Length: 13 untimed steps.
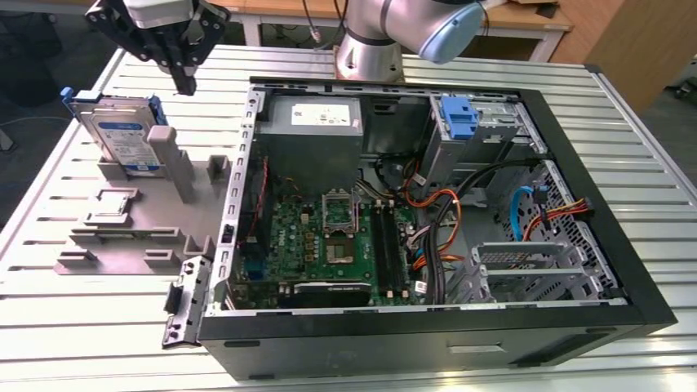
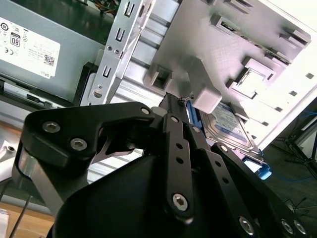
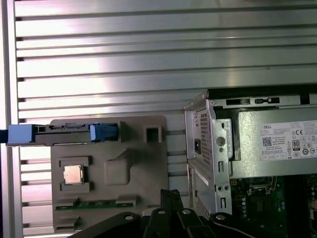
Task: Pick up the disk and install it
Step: 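Reach for the disk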
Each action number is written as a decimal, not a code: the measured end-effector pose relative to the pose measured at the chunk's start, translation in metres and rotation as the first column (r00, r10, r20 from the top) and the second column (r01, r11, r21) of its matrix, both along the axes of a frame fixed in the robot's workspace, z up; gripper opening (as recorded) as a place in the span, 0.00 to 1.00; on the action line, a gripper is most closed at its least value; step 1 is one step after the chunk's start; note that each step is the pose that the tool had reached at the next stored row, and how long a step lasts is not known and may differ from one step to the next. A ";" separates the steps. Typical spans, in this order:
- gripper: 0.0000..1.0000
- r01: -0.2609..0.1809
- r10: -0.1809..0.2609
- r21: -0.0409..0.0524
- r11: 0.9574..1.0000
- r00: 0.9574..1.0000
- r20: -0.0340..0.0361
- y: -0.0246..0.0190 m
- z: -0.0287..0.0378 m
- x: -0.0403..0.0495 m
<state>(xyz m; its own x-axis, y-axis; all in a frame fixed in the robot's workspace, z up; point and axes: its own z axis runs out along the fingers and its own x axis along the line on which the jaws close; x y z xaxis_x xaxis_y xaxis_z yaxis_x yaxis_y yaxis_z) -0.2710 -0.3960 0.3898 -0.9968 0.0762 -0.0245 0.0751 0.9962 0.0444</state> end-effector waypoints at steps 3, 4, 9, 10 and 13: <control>0.10 0.000 0.000 0.000 1.000 1.000 0.000 0.0000 -0.0001 -0.0029; 0.10 0.000 0.000 0.000 1.000 1.000 0.000 0.0000 -0.0002 -0.0039; 0.10 0.000 0.000 0.000 1.000 1.000 0.000 0.0000 -0.0004 -0.0090; 0.10 0.000 0.000 0.000 1.000 1.000 0.000 0.0000 -0.0004 -0.0100; 0.10 0.000 0.000 0.000 1.000 1.000 0.000 0.0000 -0.0005 -0.0125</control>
